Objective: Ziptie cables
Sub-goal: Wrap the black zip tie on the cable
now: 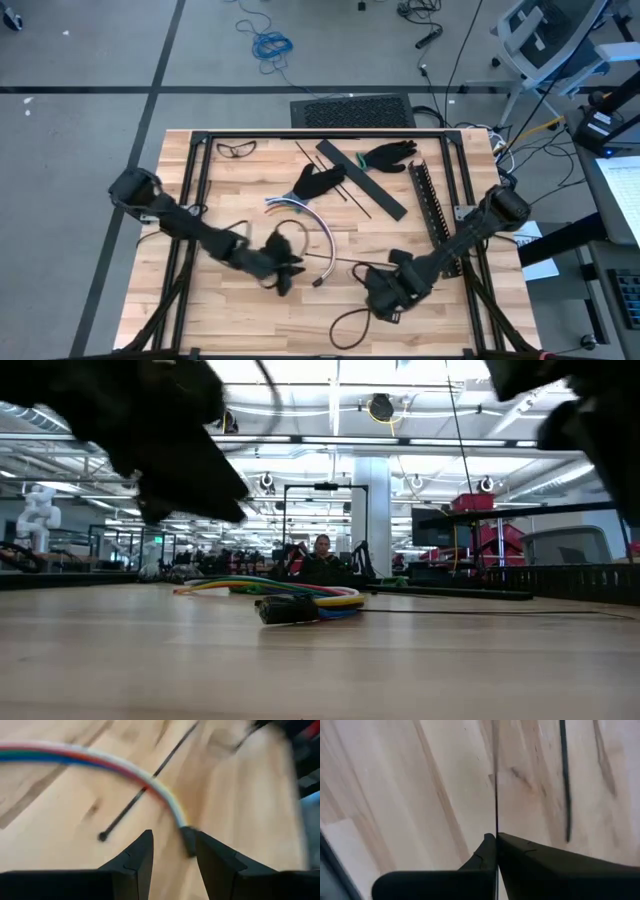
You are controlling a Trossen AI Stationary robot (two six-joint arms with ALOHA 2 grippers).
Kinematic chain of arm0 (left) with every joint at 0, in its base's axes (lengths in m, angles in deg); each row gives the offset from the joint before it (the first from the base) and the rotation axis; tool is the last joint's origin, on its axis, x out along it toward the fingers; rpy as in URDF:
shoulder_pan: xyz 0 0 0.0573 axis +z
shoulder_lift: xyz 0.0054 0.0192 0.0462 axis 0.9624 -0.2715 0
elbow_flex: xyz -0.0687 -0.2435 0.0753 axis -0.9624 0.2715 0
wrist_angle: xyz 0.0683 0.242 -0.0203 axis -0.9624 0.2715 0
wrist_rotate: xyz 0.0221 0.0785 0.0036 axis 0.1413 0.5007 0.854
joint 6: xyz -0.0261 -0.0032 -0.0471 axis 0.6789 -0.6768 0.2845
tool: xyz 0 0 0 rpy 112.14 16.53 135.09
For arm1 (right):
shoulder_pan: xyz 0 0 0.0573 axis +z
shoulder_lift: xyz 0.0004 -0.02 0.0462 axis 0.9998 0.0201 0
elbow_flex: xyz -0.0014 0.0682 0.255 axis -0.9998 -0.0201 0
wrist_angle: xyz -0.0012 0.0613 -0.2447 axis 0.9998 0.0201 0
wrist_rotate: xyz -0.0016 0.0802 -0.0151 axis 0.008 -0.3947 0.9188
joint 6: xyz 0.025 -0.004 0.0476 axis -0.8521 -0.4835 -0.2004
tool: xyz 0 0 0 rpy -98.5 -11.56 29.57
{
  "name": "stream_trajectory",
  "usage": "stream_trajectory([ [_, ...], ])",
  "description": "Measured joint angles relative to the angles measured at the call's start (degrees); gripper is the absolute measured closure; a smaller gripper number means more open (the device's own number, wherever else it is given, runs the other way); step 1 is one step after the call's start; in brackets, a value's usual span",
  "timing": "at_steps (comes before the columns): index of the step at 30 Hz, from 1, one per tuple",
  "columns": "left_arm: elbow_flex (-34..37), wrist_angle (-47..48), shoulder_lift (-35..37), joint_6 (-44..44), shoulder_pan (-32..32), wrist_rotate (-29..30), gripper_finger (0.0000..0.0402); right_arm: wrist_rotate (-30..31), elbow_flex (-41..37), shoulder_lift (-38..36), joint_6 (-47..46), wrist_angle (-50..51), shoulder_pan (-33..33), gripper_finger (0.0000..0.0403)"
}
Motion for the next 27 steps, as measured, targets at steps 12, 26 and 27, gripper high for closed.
stream_trajectory([
  [12,-23.3,15.1,-16.9,-1.3,16.3,-17.0,0.0261,7.4,-2.7,-1.7,-16.6,-0.4,7.5,0.0403],
  [26,-37.7,38.0,-25.4,6.5,19.3,-18.3,0.0261,14.7,-3.7,-1.8,-13.9,1.9,8.2,0.0403],
  [27,-38.3,38.6,-25.5,6.5,19.2,-18.3,0.0261,14.8,-4.0,-1.8,-13.9,1.8,8.2,0.0403],
])
